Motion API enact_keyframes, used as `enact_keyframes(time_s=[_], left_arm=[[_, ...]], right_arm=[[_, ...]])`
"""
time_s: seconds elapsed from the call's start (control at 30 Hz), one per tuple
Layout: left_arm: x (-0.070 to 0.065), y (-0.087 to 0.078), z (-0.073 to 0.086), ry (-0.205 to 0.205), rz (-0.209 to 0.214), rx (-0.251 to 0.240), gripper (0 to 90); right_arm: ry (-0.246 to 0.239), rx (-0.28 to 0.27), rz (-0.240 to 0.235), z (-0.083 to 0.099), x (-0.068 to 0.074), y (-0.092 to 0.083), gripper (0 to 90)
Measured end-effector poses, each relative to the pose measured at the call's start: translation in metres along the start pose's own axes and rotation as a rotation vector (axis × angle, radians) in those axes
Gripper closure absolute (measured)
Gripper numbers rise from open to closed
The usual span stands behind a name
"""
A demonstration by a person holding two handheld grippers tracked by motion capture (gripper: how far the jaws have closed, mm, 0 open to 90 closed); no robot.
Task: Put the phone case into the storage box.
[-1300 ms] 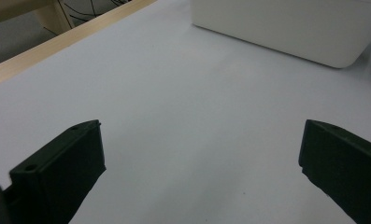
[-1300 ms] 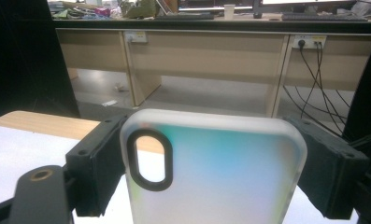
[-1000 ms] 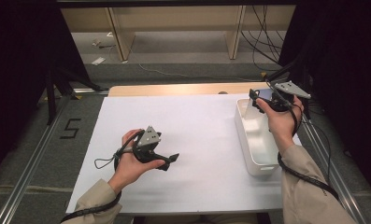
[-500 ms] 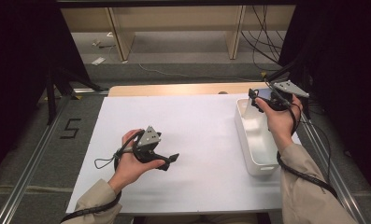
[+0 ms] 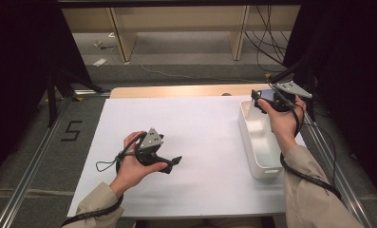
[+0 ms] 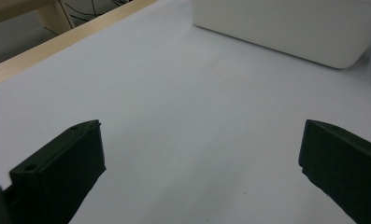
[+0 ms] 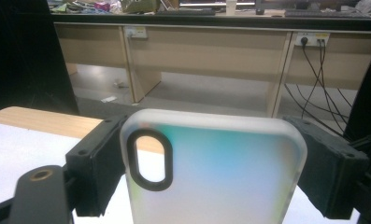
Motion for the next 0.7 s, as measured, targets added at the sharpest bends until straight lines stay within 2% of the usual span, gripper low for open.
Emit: enact_keyframes(time_s=[0.7], left_arm=[[-0.0001,-0.0003,-0.0001,0.001,0.001,0.0,0.0]], right_arm=[[-0.005,0.004,0.0,0.0007,0.0008,0.0059,18.6]])
Point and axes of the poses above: each handheld gripper's, and its own axes: y roughly forward along the jaws, z roughly out of its underside, x roughly to its left, the point moved 8 cm from there along y, roughly forward along the jaws, and after that the axes turned 4 degrees about -y, right-handed, at the moved point
